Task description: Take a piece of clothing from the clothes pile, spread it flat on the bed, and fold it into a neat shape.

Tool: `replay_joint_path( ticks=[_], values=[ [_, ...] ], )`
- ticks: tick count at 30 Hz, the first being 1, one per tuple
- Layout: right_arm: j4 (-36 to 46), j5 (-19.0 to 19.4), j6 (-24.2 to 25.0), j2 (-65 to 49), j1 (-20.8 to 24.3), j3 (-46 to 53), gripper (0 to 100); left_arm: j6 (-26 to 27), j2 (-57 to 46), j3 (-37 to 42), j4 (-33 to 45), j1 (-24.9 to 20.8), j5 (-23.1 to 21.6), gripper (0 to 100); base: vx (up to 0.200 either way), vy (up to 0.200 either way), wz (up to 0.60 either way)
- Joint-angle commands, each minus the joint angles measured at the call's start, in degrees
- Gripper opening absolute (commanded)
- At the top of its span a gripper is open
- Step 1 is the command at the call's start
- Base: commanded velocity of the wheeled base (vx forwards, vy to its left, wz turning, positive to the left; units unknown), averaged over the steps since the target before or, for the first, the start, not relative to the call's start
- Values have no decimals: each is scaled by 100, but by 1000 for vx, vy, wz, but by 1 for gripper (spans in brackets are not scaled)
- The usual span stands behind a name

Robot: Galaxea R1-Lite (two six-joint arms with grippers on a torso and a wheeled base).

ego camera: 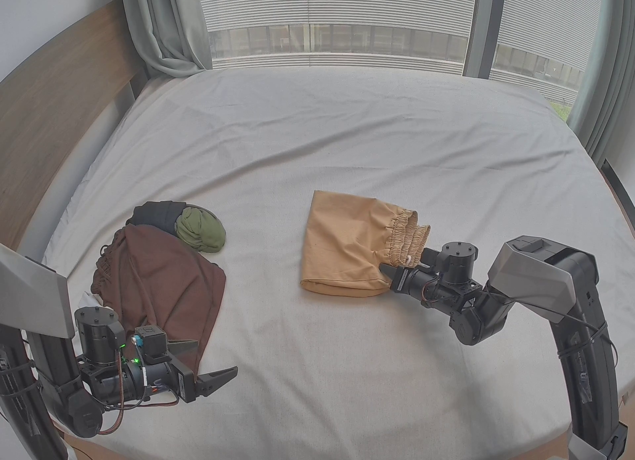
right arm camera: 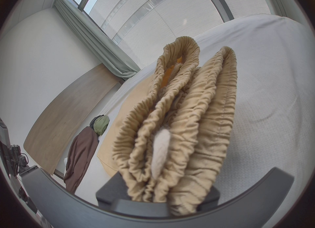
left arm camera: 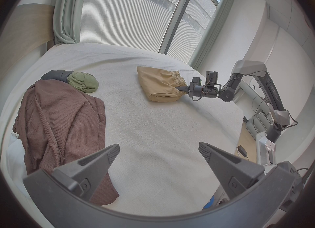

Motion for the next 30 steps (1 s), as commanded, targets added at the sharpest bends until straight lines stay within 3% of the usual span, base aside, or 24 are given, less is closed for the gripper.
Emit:
replay_joint_path(
  ticks=[1,2,16,30],
  values=[
    [-8,-8,1,-28,-42,23,0,0,-1,92,-3,3,-1,100,0,0,0],
    [-61,-17,1,-54,-59,41,100,0,-1,92,-3,3,-1,100,0,0,0],
    [-228,-122,-25,-1329,-464,647,100,0,-18,84,-3,3,-1,100,0,0,0],
    [-158,-122,-25,-1610,55,612,100,0,-36,84,-3,11,-1,100,0,0,0]
  ],
)
